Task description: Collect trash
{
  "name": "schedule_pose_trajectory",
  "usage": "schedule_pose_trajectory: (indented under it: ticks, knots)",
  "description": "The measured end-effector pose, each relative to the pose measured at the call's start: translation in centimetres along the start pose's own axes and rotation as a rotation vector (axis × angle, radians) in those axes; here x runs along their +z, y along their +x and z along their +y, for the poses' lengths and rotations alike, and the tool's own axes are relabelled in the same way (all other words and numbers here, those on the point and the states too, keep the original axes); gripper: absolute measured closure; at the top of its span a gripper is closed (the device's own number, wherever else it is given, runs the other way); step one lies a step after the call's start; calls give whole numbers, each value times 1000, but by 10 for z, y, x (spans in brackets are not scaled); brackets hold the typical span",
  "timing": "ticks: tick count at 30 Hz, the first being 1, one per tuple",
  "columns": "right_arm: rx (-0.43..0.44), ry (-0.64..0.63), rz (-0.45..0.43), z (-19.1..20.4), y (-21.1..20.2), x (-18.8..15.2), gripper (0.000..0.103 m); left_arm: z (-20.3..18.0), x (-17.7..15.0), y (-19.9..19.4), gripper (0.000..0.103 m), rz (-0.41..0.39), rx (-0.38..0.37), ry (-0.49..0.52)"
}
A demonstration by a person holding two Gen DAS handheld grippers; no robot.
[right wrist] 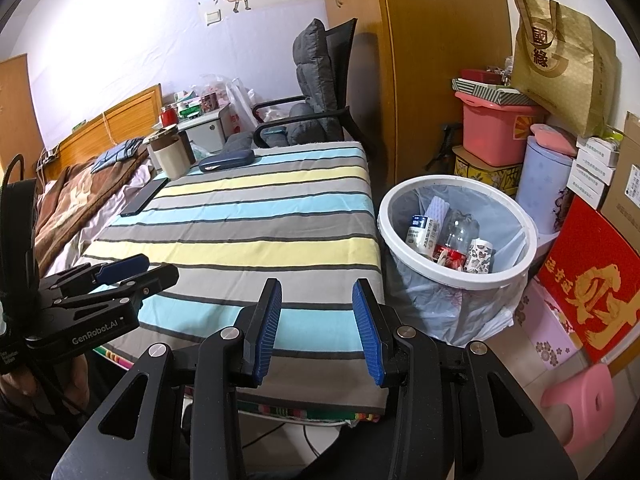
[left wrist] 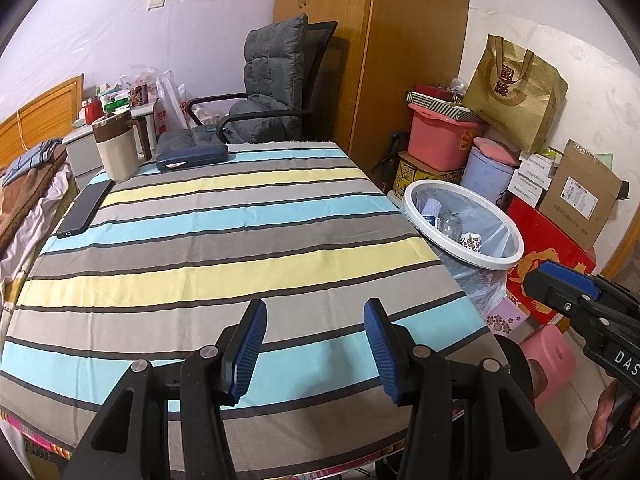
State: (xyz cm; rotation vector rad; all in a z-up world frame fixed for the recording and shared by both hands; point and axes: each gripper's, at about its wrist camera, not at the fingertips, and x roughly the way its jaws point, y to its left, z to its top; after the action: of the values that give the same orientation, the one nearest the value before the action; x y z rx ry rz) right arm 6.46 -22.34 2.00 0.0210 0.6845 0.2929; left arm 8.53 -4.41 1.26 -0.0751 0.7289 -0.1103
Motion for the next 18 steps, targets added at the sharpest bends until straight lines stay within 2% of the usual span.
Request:
schedule_pose_trajectory:
  ticks: [18]
  knots:
    - [3,-3,11,0,3,-1,63,1,-1,-2,53,-5,-1,-8]
